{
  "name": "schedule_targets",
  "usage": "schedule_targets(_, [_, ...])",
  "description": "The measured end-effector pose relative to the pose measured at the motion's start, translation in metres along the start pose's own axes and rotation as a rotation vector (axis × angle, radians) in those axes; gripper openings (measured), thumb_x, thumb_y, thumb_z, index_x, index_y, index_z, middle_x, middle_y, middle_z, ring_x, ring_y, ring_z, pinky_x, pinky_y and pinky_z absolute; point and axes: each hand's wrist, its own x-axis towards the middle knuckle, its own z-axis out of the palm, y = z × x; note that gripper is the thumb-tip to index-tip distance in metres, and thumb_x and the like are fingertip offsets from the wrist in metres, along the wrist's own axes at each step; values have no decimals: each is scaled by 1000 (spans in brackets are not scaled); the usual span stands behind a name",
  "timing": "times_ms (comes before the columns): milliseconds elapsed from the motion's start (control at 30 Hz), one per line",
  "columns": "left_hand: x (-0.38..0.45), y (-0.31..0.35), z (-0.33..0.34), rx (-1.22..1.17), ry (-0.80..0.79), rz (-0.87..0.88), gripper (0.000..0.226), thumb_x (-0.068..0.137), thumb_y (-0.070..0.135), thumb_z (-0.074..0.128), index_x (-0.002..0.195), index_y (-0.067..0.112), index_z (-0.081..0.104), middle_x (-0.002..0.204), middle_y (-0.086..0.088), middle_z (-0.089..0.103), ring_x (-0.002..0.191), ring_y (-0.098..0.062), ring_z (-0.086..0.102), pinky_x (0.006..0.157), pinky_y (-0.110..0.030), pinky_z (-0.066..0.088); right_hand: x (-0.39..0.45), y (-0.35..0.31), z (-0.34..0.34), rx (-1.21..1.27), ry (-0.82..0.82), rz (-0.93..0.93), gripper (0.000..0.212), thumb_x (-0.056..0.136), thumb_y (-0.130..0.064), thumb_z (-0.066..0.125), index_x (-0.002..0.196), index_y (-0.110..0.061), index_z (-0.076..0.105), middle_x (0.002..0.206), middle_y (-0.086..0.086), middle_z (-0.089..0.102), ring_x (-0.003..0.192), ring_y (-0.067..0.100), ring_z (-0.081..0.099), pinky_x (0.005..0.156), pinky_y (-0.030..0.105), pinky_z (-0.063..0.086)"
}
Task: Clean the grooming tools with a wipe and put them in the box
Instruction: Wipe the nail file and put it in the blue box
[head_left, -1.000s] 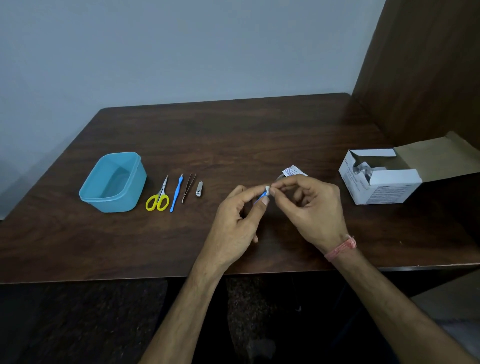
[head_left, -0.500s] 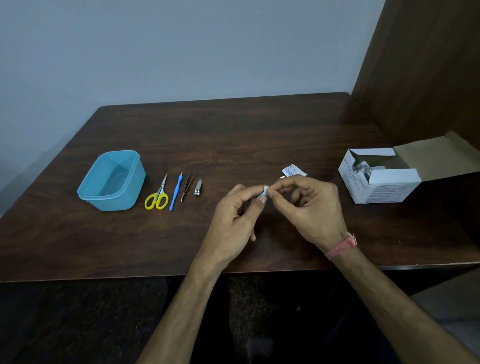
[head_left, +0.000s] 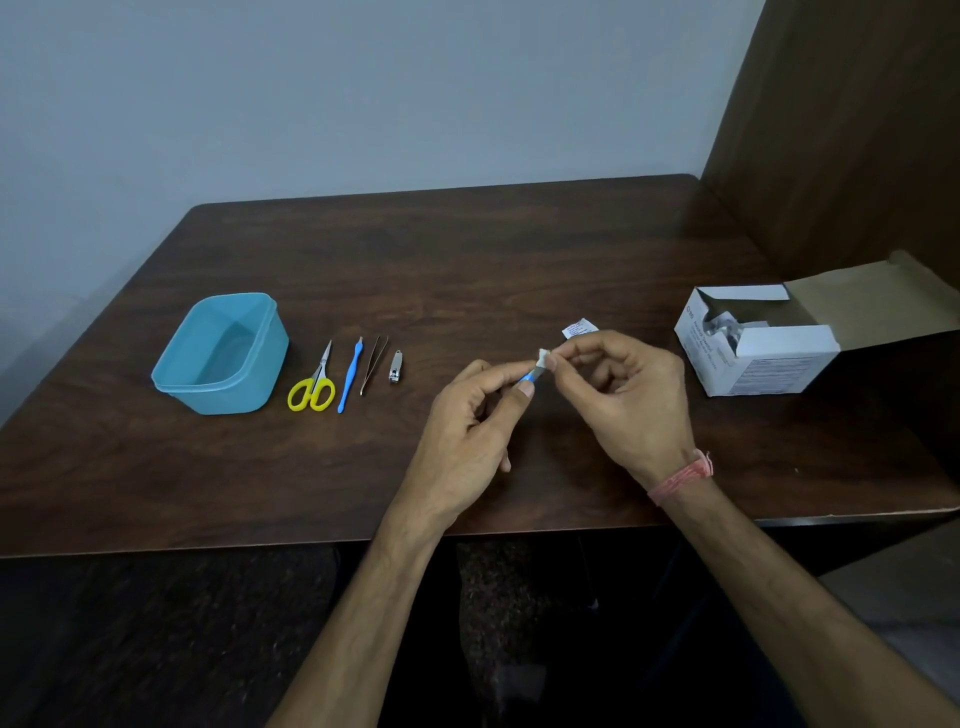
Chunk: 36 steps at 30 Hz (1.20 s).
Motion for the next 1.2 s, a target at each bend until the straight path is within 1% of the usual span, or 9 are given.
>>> schedule_targets(67, [-1,1,-1,-5,-7,4,27,113,19,65,133,29,81,97,4,52,61,-14,55,48,-25,52,-1,-1,0,-13,-34,-23,6,94,-22,88,92,-26,84,74,-5,77,47,28,55,47,32,45])
schedule_targets(233, [0,1,0,7,-9,-13,27,113,19,65,135,25,80,106,-12,56,58,-12,56,48,-24,51,1,3,-1,-20,23,15,6,95,-25,88,91,-24,83,74,-6,77,48,9,55,54,17,42])
schedule_targets(333, [0,-1,-1,2,-12,5,27,113,20,65,134,26,81,100,-5,52,60,-15,55,48,-31,54,0,3,1,-19,1,13,6,95,-24,88,91,-24,84,73,-3,76,47,8,52,54,17,42])
schedule_targets(533, [0,-2,-1,-25,-12,4,27,113,19,65,134,27,81,106,-16,52,62,-17,55,49,-33,54,1,1,0,-13,1,16,6,95,-25,88,92,-24,84,75,-5,78,48,9,55,54,19,44])
schedule_targets(700, [0,-1,-1,-30,-8,-7,27,114,19,64,135,25,81,103,-12,52,67,-11,54,49,-30,54,2,1,-1,14,60,41,8,95,-28,88,92,-22,84,72,-10,76,50,7,57,54,19,45])
schedule_targets(800, [0,-2,-1,-35,-2,-10,27,114,18,64,135,23,80,94,4,50,66,-6,53,49,-29,54,2,2,0,23,57,52,7,95,-27,88,92,-22,84,71,-13,75,51,6,57,56,18,45])
schedule_targets(933, [-1,0,-1,-26,-9,-15,28,114,19,64,135,27,81,95,8,51,65,-6,53,50,-29,54,3,6,0,12,83,69,7,95,-29,88,91,-25,84,72,-9,76,53,10,60,56,27,50])
schedule_targets(1067, [-1,2,1,-25,2,-31,27,114,20,64,134,28,81,97,4,51,61,-7,53,49,-28,53,9,10,-3,47,175,152,8,96,-31,87,94,-24,83,83,-10,79,63,12,67,65,53,63])
schedule_targets(1200, [-2,2,2,-5,14,-39,26,113,24,65,134,29,80,100,-1,53,56,-11,55,49,-27,53,6,7,-6,75,223,111,12,98,-32,86,97,-21,81,85,-8,79,61,12,63,58,53,58])
